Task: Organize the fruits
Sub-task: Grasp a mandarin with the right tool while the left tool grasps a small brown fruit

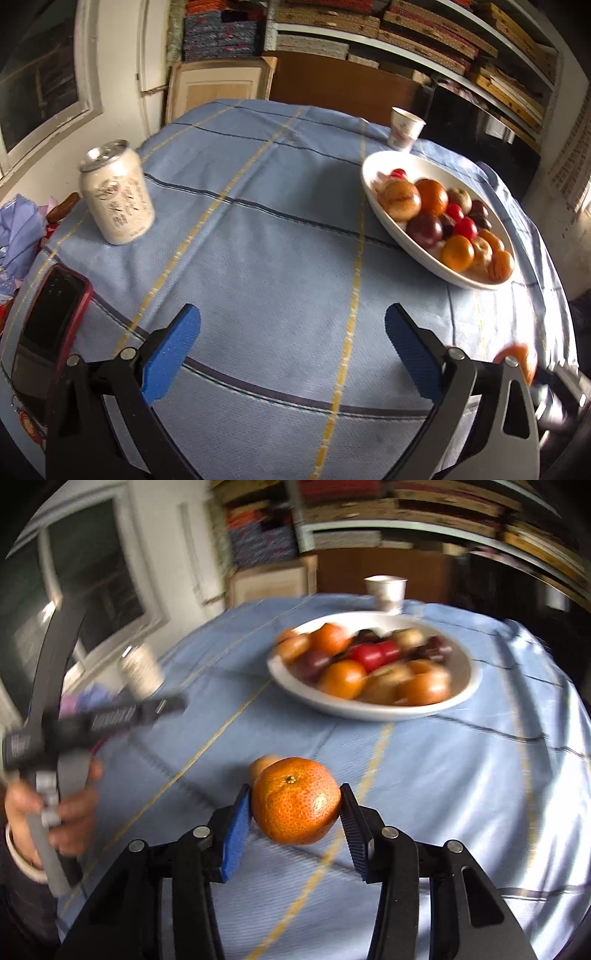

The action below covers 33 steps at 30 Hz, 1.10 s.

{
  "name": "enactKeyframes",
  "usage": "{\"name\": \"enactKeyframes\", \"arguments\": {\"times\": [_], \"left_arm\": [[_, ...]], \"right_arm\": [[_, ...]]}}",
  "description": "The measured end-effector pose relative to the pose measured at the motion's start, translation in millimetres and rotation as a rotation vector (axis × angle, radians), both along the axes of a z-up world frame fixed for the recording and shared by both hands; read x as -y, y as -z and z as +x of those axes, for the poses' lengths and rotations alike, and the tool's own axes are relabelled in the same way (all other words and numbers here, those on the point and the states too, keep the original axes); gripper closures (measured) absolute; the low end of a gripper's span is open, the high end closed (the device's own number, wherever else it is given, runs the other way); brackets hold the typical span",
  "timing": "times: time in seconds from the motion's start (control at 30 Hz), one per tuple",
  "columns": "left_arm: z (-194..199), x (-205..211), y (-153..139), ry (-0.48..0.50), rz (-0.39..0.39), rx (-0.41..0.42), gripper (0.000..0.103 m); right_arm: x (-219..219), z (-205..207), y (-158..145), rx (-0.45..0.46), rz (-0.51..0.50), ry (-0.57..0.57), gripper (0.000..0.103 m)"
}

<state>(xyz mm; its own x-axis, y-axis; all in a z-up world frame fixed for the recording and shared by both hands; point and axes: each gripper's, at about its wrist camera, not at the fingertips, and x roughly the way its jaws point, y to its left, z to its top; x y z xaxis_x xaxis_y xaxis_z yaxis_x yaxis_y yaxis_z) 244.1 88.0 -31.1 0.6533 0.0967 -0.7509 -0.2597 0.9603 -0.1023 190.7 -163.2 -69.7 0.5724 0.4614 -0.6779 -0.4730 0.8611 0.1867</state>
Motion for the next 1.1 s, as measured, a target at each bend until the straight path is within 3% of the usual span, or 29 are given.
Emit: {"name": "enactKeyframes", "arguments": {"times": [0.2, 0.33, 0.47, 0.63, 0.9, 1.1], "left_arm": [[-1, 46, 8, 0.219, 0.029, -0.015, 0.005], [-3, 82, 15, 0.352, 0.038, -0.025, 0.005], [4, 102, 18, 0.401, 0.062, -0.042, 0.023], [8, 114, 24, 0.425, 0.051, -0.068, 0.034], [18, 114, 35, 0.421, 0.013, -0.117, 0.060], [22, 118, 36, 0.423, 0.020, -0.118, 0.061]], "right_arm": [[43, 22, -1, -0.058, 0.096, 0.174, 0.055], [53, 27, 2, -0.082, 0.114, 0.206, 0.055], [50, 28, 7, -0.116, 0.112, 0.196, 0.055], [48, 26, 7, -0.115, 0.109, 0.189, 0.055], [49, 28, 7, -0.119, 0.107, 0.193, 0.055], [48, 27, 7, -0.115, 0.104, 0.184, 0.055]]}}
